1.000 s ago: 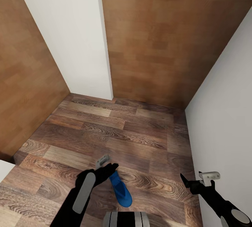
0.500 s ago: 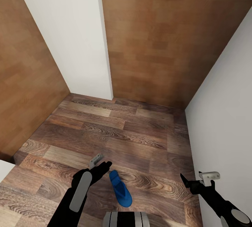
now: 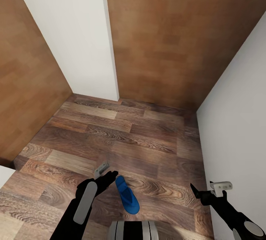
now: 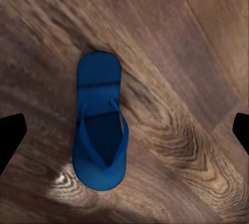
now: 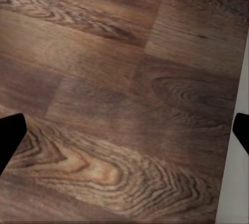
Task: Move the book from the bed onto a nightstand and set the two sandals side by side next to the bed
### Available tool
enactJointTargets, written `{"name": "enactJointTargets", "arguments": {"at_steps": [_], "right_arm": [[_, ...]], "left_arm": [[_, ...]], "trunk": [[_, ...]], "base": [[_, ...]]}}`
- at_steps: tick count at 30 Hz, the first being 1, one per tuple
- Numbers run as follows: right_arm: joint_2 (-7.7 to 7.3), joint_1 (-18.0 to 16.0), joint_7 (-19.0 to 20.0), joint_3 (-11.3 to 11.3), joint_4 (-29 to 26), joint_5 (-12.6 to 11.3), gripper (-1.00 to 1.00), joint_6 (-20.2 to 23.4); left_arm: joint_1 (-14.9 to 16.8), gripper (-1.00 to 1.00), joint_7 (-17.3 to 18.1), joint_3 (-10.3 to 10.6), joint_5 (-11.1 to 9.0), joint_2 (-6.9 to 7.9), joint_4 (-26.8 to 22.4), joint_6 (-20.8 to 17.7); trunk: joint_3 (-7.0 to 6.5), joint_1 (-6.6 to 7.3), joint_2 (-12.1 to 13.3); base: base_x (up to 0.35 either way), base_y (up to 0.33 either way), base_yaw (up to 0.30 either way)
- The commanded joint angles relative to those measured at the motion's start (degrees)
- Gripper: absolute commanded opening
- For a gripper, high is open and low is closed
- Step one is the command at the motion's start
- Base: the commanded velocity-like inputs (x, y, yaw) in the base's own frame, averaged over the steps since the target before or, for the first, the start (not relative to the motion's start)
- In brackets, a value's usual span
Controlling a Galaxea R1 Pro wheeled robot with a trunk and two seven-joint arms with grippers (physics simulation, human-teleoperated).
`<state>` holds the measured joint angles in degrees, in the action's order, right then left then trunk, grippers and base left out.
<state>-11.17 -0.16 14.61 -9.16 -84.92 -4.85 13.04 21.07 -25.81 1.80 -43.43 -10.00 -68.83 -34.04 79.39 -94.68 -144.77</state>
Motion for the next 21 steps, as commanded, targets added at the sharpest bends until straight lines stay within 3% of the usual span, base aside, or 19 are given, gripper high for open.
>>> {"name": "enactJointTargets", "arguments": {"at_steps": [1,9,15,21], "right_arm": [[0.00,0.0,0.2,-0.1,-0.1,-0.5,1.00,0.4],[0.00,0.0,0.2,-0.1,-0.1,-0.5,1.00,0.4],[0.00,0.0,0.2,-0.1,-0.1,-0.5,1.00,0.4],[0.00,0.0,0.2,-0.1,-0.1,-0.5,1.00,0.4]], "left_arm": [[0.0,1.00,-0.6,0.1,-0.6,0.00,-0.1,-0.1],[0.0,1.00,-0.5,0.1,-0.6,0.00,-0.1,-0.1],[0.0,1.00,-0.4,0.3,-0.7,0.00,-0.1,-0.2],[0.0,1.00,-0.2,0.3,-0.6,0.00,-0.1,-0.2]], "trunk": [[0.27,-0.01,0.0],[2.04,-0.22,-0.1],[2.04,-0.22,-0.1],[3.37,-0.37,-0.2]], "base": [[0.000,0.000,0.000],[0.000,0.000,0.000],[0.000,0.000,0.000],[0.000,0.000,0.000]]}}
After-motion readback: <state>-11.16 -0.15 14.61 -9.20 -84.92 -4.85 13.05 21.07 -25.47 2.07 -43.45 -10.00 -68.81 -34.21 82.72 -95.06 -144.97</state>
